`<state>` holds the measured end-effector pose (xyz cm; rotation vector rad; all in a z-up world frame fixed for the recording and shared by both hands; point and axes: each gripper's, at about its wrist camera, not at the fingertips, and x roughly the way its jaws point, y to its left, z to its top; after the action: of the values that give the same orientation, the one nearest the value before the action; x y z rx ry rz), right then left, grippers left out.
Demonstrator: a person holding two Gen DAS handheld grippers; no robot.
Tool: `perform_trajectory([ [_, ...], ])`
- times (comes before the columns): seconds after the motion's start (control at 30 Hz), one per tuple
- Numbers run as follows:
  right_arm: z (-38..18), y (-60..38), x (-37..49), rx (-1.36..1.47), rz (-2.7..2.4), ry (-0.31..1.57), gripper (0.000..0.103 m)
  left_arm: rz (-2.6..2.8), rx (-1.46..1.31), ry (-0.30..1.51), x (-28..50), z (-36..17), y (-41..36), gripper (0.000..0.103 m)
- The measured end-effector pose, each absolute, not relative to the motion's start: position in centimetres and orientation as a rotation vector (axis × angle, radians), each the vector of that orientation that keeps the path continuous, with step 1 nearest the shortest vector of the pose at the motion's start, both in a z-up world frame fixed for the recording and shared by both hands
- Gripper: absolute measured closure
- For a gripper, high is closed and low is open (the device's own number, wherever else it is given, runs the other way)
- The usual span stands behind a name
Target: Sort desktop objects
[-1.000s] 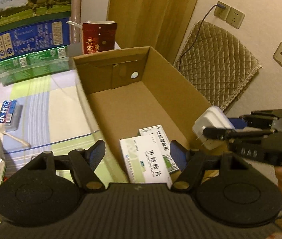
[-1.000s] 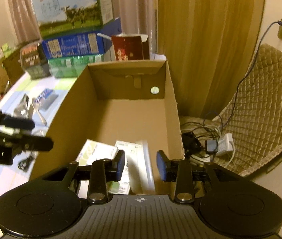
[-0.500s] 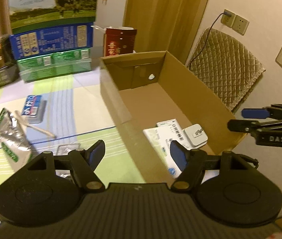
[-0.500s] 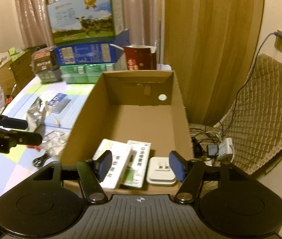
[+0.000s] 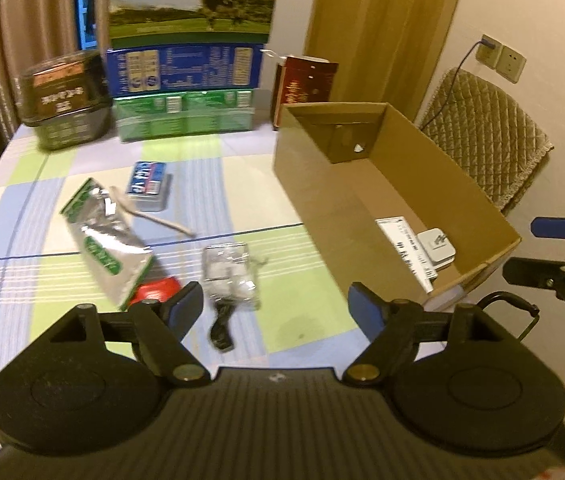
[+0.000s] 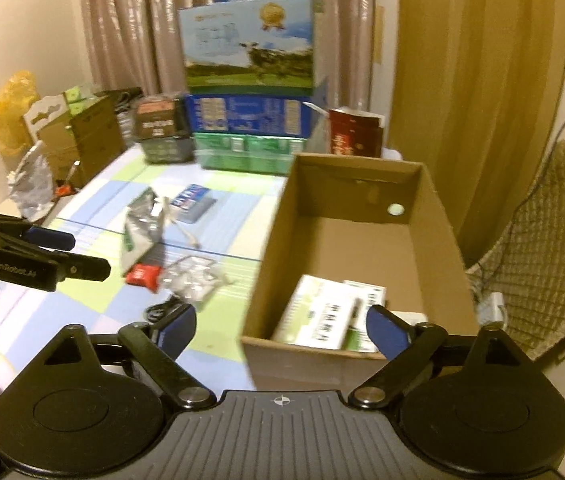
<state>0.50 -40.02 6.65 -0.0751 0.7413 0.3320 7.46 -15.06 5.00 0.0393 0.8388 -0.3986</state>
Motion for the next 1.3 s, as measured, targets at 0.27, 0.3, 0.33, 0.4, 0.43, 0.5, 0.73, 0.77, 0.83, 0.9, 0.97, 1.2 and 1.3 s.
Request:
perform_trajectory([
  [0.27,6.2,-35.8,-1.1,-0.086,0.429,0.742,0.002,-0.317,0.078,0.811,5.6,5.2,-9.6,0.009],
  [0.3,6.0,-35.2,-1.2,-0.087,0.444,0.746,0.002,-0.305,0.078,0.814,5.4,5.1,-8.9,0.008],
  [0.33,5.9,-34.6,-1.3,-0.090,0.454,0.749,0.002,-0.293,0.077,0.815,5.3,5.0,-8.1,0.006],
  [0.4,5.6,-33.7,-1.5,-0.093,0.472,0.755,0.002,-0.271,0.083,0.820,5.0,4.6,-6.8,0.005],
  [0.43,5.3,-33.1,-1.5,-0.096,0.482,0.760,0.002,-0.258,0.087,0.823,4.8,4.4,-6.2,0.005],
  [0.5,4.8,-32.1,-1.5,-0.099,0.498,0.770,0.002,-0.237,0.085,0.834,4.5,3.9,-4.8,0.004],
  [0.73,2.5,-30.3,-1.0,-0.096,0.511,0.804,0.002,-0.207,0.053,0.865,4.3,2.4,-2.0,0.004],
  [0.77,2.2,-30.3,-1.0,-0.090,0.510,0.811,0.002,-0.206,0.053,0.868,4.3,2.1,-1.9,0.004],
  [0.83,1.6,-30.0,-0.7,-0.081,0.507,0.822,0.002,-0.206,0.053,0.873,4.4,1.7,-1.7,0.004],
  [0.9,1.1,-29.6,-0.6,-0.077,0.505,0.830,0.002,-0.209,0.053,0.879,4.6,1.3,-1.6,0.004],
  [0.97,0.6,-29.4,-0.3,-0.075,0.502,0.839,0.002,-0.214,0.055,0.885,4.8,0.9,-1.6,0.004],
  [1.2,-1.2,-28.5,1.0,-0.054,0.483,0.846,0.002,-0.221,0.057,0.912,6.0,-1.0,-1.7,0.005],
  [1.3,-1.9,-28.0,1.6,-0.049,0.476,0.848,0.002,-0.223,0.052,0.922,6.7,-1.7,-1.5,0.005],
])
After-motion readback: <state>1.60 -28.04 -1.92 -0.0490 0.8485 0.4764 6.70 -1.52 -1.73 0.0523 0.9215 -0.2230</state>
